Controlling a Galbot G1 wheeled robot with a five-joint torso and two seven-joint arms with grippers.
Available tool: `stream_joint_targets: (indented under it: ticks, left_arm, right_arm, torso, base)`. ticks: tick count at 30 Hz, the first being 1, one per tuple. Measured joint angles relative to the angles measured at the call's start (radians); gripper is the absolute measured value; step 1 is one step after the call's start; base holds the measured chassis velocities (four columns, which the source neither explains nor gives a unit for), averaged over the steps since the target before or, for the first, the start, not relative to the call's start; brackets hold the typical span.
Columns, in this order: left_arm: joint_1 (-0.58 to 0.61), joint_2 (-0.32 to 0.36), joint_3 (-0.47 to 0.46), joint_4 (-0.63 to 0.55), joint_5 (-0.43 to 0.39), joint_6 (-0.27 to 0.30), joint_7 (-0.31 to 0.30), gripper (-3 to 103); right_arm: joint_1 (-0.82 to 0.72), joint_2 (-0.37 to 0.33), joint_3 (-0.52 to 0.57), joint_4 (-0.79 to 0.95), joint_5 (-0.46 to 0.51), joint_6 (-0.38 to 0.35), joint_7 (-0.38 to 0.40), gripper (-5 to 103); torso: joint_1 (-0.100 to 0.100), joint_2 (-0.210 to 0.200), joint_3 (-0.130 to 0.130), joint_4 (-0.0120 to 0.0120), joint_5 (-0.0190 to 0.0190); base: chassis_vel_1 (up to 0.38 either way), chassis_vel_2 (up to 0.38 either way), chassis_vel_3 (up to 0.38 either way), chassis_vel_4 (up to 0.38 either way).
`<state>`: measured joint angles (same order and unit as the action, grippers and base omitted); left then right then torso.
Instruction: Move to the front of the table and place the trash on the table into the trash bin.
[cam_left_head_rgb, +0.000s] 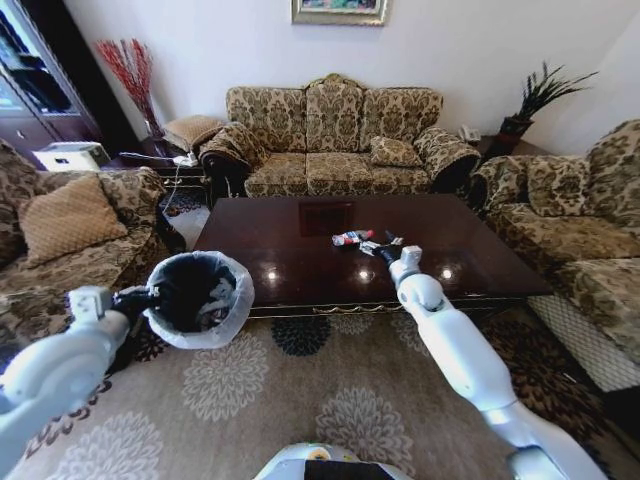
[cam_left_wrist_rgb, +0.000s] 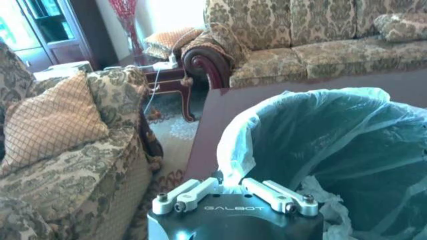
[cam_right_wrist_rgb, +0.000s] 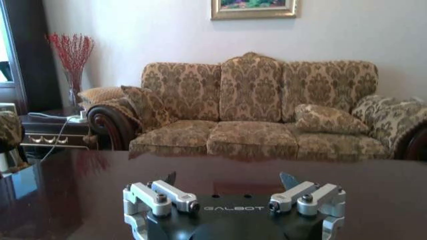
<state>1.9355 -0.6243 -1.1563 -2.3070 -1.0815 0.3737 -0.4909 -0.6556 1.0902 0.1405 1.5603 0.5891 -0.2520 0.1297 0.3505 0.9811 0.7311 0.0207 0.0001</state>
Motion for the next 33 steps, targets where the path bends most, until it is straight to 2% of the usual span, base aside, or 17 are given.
stream_joint_targets:
  ticks: [1, 2, 3, 4, 8, 11, 12, 15, 18, 24, 33]
  left_arm:
    - [-0.013, -0.029, 0.02, -0.005, 0.028, -0.001, 0.012, 0]
    - [-0.013, -0.029, 0.02, -0.005, 0.028, -0.001, 0.012, 0]
    - [-0.031, -0.07, 0.048, -0.013, 0.068, -0.002, 0.028, 0]
    - [-0.07, -0.158, 0.108, -0.03, 0.153, -0.005, 0.061, 0]
    - [-0.108, -0.245, 0.167, -0.046, 0.237, -0.007, 0.095, 0]
    - [-0.149, -0.339, 0.23, -0.064, 0.327, -0.009, 0.13, 0]
    - [-0.149, -0.339, 0.23, -0.064, 0.327, -0.009, 0.13, 0]
    - [-0.181, -0.412, 0.279, -0.078, 0.397, -0.011, 0.16, 0]
    - [-0.184, -0.418, 0.283, -0.079, 0.404, -0.012, 0.162, 0]
    - [-0.186, -0.422, 0.283, -0.08, 0.405, -0.012, 0.161, 0]
    - [-0.176, -0.352, 0.161, -0.151, 0.179, 0.035, 0.101, 0]
  right_arm:
    - [-0.01, 0.0, 0.0, 0.004, 0.006, 0.005, 0.0, 100]
    - [-0.01, 0.0, 0.0, 0.004, 0.006, 0.005, 0.0, 100]
    - [-0.031, 0.001, 0.0, 0.02, 0.008, 0.02, 0.0, 100]
    - [-0.062, 0.007, 0.0, 0.04, 0.003, 0.062, 0.0, 100]
    - [-0.062, 0.006, 0.0, 0.04, -0.043, 0.101, 0.0, 100]
    - [-0.059, -0.008, 0.003, 0.069, -0.074, 0.095, 0.0, 100]
    - [-0.059, -0.008, 0.003, 0.069, -0.074, 0.095, 0.0, 100]
    - [-0.065, -0.024, 0.008, 0.13, -0.071, 0.064, 0.0, 100]
    - [-0.067, -0.028, 0.01, 0.157, -0.061, 0.056, 0.0, 100]
    - [-0.071, -0.033, 0.012, 0.183, -0.05, 0.051, 0.0, 100]
    - [-0.13, -0.03, 0.025, 0.159, -0.057, 0.072, 0.0, 100]
  torso:
    - [0.0, 0.0, 0.0, -0.0001, 0.0001]
    - [0.0, 0.0, 0.0, -0.0001, 0.0001]
    - [0.0, 0.0, 0.0, -0.0002, 0.0001]
    - [0.0, 0.0, 0.0, -0.0003, 0.0003]
    - [0.0, 0.0, 0.0, 0.0001, 0.0]
    - [0.0, 0.0, 0.0, 0.0, 0.0001]
    - [0.0, 0.0, 0.0, 0.0, 0.0001]
    - [0.0, 0.0, 0.0, -0.0003, -0.0003]
    - [0.0, 0.0, 0.0, -0.0003, 0.0005]
    - [0.0, 0.0, 0.0, 0.0001, -0.0002]
    - [0.0, 0.0, 0.0, -0.0001, 0.0]
  base:
    - [0.0, 0.0, 0.0, 0.0]
    - [0.0, 0.0, 0.0, 0.0]
    - [0.0, 0.0, 0.0, 0.0]
    - [0.0, 0.0, 0.0, 0.0]
    - [0.0, 0.0, 0.0, 0.0]
    - [0.0, 0.0, 0.0, 0.0]
    - [0.0, 0.0, 0.0, 0.0]
    - [0.0, 0.0, 0.0, 0.0]
    - [0.0, 0.0, 0.0, 0.0]
    - [0.0, 0.0, 0.0, 0.0]
    - [0.0, 0.0, 0.0, 0.0]
